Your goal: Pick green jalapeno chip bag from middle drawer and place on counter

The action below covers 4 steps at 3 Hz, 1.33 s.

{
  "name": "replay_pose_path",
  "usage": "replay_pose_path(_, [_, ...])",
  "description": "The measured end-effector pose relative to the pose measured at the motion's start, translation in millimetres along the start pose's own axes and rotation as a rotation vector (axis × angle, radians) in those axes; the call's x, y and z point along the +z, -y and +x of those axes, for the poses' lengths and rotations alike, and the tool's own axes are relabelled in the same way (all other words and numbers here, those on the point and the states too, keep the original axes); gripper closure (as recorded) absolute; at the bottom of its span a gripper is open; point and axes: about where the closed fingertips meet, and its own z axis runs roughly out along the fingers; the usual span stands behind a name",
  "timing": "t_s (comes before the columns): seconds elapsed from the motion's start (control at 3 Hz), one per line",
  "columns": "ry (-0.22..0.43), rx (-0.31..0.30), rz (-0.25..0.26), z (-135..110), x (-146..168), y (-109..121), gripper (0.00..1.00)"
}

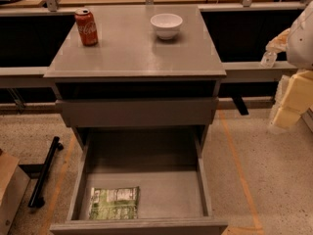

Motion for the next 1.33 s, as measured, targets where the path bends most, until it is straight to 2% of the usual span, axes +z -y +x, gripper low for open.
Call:
replay_pose_path(0.33, [0.0,0.0,0.0,0.0,0.0,0.0,0.0])
replay_pose_path(0.67, [0.056,0.004,-0.014,-6.1,12.8,1.8,0.0])
replay_pose_path(1.0, [0.111,-0.016,-0.054,-25.5,48.6,0.0,0.0])
replay_pose_path(1.33, [0.164,-0.044,-0.13,-55.7,107.9,-7.2,0.0])
